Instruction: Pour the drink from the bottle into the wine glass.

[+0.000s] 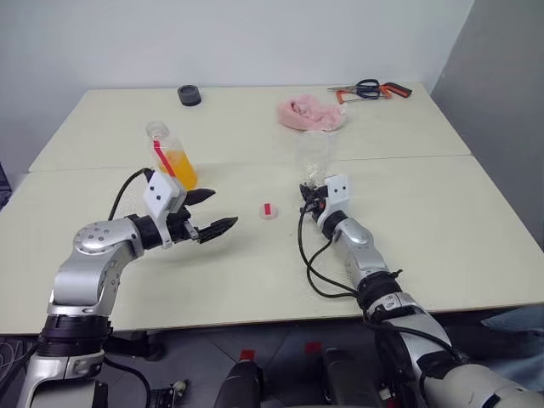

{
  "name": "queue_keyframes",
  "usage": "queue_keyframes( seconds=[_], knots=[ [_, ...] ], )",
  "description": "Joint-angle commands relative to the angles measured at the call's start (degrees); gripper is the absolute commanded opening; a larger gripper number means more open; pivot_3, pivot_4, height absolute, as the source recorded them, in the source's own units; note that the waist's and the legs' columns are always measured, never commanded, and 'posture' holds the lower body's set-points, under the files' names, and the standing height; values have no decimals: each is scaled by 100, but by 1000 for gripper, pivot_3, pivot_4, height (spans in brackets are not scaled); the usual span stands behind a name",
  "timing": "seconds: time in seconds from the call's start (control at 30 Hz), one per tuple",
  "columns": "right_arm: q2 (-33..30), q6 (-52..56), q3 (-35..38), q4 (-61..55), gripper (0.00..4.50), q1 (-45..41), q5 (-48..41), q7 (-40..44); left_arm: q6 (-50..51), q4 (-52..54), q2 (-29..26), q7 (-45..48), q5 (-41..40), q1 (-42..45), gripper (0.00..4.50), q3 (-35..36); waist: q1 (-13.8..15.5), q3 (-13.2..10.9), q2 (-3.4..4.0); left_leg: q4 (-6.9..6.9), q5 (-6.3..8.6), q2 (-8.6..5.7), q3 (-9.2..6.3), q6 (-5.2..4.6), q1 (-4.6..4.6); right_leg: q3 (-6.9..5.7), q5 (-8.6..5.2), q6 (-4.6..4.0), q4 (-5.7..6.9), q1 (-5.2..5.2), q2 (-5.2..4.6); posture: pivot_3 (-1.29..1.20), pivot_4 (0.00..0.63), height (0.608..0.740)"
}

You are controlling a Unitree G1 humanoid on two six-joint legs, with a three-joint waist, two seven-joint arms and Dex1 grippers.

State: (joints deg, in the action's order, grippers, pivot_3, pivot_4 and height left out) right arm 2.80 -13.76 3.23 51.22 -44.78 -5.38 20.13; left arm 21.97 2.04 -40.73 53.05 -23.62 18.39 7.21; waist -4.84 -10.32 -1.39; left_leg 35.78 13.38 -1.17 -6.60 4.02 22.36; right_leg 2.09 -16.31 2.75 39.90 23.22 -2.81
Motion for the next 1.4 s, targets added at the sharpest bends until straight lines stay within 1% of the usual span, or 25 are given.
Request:
queue_keyframes(
  seconds=[0.03,0.27,0.6,0.63,0.7,0.93,1.0,1.4],
  knots=[
    [125,-216,-72,304,124,-396,17,152,-28,254,-74,-46,-83,-16,4500,225,-15,0,0,0,0,0,0,0,0,0,0,0,0,0,1,0,150,740],
    [194,-324,-134,896,124,-661,90,304,92,523,-90,-61,-191,-72,4500,238,-16,-1,1,-5,0,3,4,0,1,4,0,0,-2,5,3,0,150,740],
    [183,-404,-101,1043,124,-634,85,327,224,754,-63,-43,-290,172,4500,181,-16,-1,1,-5,0,4,4,0,0,4,0,0,-1,5,5,0,150,740],
    [179,-402,-91,1039,853,-632,77,321,239,771,-59,-43,-306,213,4500,176,-16,-1,1,-5,0,4,4,0,0,4,0,0,-1,5,5,0,150,740],
    [173,-402,-86,1030,1447,-629,74,318,266,801,-41,-51,-331,292,4500,157,-15,-1,1,-5,0,4,4,0,1,3,0,0,-1,5,5,0,150,740],
    [175,-400,-85,1004,3892,-601,64,325,334,900,14,-126,-357,420,4500,99,-16,-1,1,-5,0,4,4,0,0,4,0,0,-1,5,5,0,150,740],
    [173,-398,-85,978,4488,-572,58,334,341,926,28,-159,-358,440,4500,93,-16,-1,1,-5,0,4,4,0,1,5,0,0,-1,5,5,0,150,740],
    [110,-330,-68,915,4488,-467,34,404,397,971,54,-275,-349,636,4500,66,-15,-1,1,-5,0,3,4,0,1,5,0,0,-1,5,5,0,150,740]
  ],
)
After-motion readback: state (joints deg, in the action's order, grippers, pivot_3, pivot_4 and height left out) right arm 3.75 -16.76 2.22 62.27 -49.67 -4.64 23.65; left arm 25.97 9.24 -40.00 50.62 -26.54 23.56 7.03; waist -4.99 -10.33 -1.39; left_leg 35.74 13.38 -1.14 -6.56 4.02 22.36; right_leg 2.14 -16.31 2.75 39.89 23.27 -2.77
